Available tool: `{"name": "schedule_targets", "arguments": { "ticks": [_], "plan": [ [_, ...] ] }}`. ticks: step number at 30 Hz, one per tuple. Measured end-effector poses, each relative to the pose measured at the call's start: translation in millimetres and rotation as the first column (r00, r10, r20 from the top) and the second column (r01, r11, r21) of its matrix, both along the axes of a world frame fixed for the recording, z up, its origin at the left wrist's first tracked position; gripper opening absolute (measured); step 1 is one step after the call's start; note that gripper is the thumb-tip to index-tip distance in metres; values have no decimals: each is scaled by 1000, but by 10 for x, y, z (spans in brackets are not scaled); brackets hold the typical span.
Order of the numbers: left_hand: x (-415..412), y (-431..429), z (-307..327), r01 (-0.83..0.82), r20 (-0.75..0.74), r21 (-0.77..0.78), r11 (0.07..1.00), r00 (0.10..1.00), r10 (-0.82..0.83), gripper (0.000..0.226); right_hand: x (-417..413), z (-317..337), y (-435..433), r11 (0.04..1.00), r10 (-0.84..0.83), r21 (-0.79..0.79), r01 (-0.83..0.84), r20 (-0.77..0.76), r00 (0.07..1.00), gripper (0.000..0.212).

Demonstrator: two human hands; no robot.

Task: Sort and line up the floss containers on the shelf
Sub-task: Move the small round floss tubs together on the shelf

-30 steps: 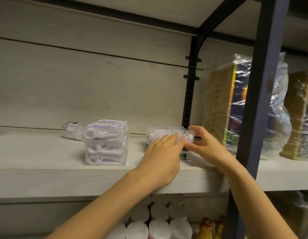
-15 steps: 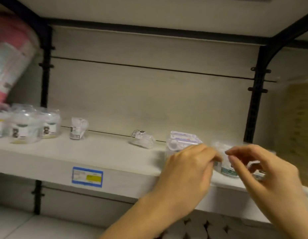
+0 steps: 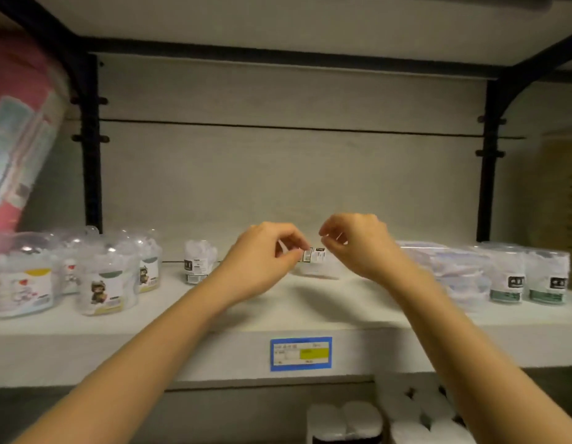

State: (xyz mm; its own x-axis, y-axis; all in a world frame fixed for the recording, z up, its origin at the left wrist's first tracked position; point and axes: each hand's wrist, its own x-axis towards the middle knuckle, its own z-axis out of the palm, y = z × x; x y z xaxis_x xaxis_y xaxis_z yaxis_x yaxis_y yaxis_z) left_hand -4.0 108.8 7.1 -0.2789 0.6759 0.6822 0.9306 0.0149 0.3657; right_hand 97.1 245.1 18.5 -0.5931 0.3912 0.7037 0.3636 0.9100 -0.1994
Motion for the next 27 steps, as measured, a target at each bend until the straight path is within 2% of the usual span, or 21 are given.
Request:
{"name": "schedule_targets", "arguments": {
  "ticks": [3, 6, 10, 13, 15, 17, 20, 23, 25, 27],
  "plan": [
    [-276, -4, 35, 11, 68, -62, 998, 998, -7, 11, -324, 91, 226, 977, -142, -121, 173, 229, 963, 34],
    [-456, 27, 39, 26, 127, -103, 994, 992, -12, 12, -475, 86, 409, 920, -215, -250, 301, 321, 922, 45],
    [-593, 43, 2, 12, 171, -123, 992, 985, 9, 11, -575, 35, 531, 833, -158, -463, 303, 326, 932, 57],
    [-670, 30, -27, 15, 199, -145, 989, 980, 15, 11, -602, -39, 616, 702, -67, -657, 273, 322, 945, 72],
    [-713, 18, -33, 23, 225, -166, 986, 974, 15, 13, -621, -94, 685, 676, -31, -669, 308, 392, 920, 79],
    [-749, 13, -32, 31, 280, -189, 982, 960, 23, 14, -645, -116, 735, 695, -10, -655, 298, 406, 914, 74],
    [-794, -4, -30, 47, 387, -175, 983, 922, 25, 10, -685, -102, 727, 704, 60, -690, 169, 295, 954, 67],
    [-827, -76, 1, 56, 467, -113, 992, 884, 3, 16, -618, 25, 546, 800, 209, -591, -99, 120, 971, 62],
    [-798, -168, 33, 98, 547, -69, 993, 836, -45, 20, -494, 162, 318, 797, 434, -495, -346, 71, 898, 59],
    [-744, -263, 64, 188, 672, -38, 981, 732, -115, 40, -326, 301, 47, 761, 596, -432, -484, 170, 785, 62]
  ]
}}
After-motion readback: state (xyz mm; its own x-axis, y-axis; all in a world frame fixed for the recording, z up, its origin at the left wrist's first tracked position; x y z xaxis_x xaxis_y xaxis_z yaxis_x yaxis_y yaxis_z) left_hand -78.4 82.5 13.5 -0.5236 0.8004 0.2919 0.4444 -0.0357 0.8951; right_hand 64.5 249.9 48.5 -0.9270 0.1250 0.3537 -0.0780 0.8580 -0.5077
